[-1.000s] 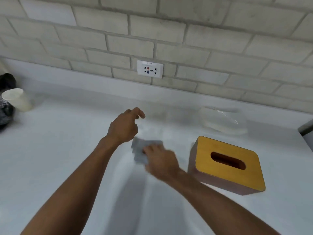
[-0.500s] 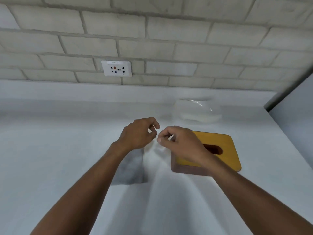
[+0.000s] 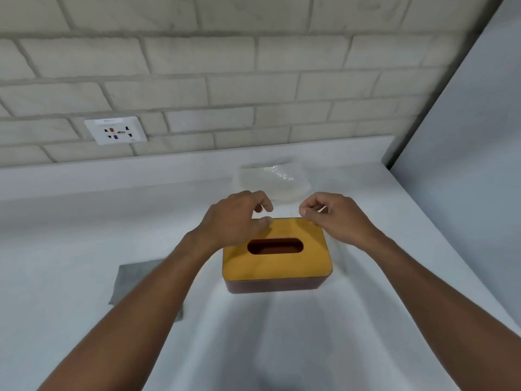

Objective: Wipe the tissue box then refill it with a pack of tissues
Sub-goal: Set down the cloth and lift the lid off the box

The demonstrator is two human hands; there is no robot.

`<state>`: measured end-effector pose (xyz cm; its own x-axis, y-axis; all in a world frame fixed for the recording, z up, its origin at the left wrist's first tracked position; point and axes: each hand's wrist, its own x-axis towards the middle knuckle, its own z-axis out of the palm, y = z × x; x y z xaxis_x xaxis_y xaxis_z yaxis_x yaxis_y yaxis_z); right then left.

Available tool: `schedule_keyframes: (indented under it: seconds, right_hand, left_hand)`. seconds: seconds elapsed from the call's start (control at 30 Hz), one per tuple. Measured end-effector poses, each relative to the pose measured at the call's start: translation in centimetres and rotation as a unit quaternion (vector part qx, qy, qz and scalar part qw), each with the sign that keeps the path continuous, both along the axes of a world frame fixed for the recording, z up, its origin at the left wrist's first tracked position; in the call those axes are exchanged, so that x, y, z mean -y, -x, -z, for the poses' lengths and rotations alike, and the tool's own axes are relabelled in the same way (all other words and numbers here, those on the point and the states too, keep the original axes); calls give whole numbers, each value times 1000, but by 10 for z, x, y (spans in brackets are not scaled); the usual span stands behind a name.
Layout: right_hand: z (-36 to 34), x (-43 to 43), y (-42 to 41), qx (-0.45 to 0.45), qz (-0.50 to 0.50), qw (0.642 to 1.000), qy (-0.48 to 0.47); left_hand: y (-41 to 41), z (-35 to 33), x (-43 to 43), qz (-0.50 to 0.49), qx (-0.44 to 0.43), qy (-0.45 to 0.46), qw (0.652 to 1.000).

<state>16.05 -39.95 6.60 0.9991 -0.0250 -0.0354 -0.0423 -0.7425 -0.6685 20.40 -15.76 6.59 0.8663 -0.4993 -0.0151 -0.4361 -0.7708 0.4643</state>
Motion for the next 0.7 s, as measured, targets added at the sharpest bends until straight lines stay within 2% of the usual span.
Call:
schedule_keyframes:
  seconds: [0.07,0.13,0.27,0.37,0.43,0.57,0.7]
  right_hand:
    - [12,11,4,-14,-12,996,89]
    - [22,15,8,-56,-42,986,149]
    - [39,13,11,-87,-88,974,190]
    - [43,14,12,-71,-75,980,168]
    - [39,13,11,-76,-85,973,199]
    - [28,4,11,-45,-125,947,293]
    - [30,-9,14,6,-183,931,316]
  left_hand:
    - [0,12,7,1,7,-80,997]
    - [3,23,9,5,-26,-135,991]
    - [15,44,9,-21,-54,-121,991]
    - [27,52,12,-53,-18,-100,993]
    - [31,53,13,-55,2,-112,992]
    - [40,52,11,-21,78,-152,985]
    - [47,60,8,32,148,-163,975]
